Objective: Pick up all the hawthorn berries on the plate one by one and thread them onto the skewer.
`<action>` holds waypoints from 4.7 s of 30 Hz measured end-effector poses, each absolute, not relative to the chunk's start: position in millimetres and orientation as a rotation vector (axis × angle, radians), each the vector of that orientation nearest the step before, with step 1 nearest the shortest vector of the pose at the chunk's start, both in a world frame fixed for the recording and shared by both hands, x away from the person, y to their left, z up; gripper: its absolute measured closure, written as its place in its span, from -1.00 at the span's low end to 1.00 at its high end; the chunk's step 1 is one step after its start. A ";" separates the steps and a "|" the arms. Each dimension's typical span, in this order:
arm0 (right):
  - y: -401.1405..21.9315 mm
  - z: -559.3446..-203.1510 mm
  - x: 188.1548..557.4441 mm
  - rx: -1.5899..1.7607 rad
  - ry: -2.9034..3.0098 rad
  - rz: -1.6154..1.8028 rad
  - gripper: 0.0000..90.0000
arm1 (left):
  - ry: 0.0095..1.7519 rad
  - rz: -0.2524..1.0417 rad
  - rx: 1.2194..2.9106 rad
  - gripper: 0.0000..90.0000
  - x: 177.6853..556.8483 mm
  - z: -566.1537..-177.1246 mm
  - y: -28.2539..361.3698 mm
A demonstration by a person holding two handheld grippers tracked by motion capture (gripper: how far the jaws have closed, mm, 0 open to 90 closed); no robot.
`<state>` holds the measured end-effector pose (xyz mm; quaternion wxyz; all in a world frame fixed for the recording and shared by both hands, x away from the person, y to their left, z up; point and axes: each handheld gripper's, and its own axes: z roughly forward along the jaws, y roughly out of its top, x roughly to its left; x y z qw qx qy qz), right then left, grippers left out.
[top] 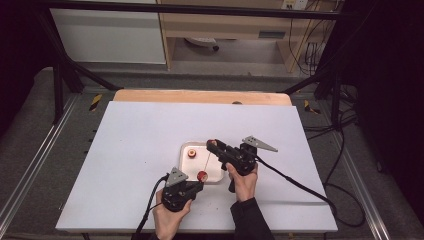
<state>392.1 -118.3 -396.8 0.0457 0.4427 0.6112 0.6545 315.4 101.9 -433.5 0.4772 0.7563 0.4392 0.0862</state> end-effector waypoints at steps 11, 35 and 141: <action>-114.6 -402.1 390.6 1.334 1.864 1.993 0.35 | 1.105 0.177 1.805 0.96 316.3 -433.1 101.0; -116.3 -399.3 385.4 1.424 1.902 1.966 0.35 | 1.121 0.229 1.774 0.96 313.3 -437.7 102.3; -113.4 -398.4 418.5 1.177 2.518 1.201 -0.83 | 1.068 0.371 1.904 0.96 311.1 -435.8 178.9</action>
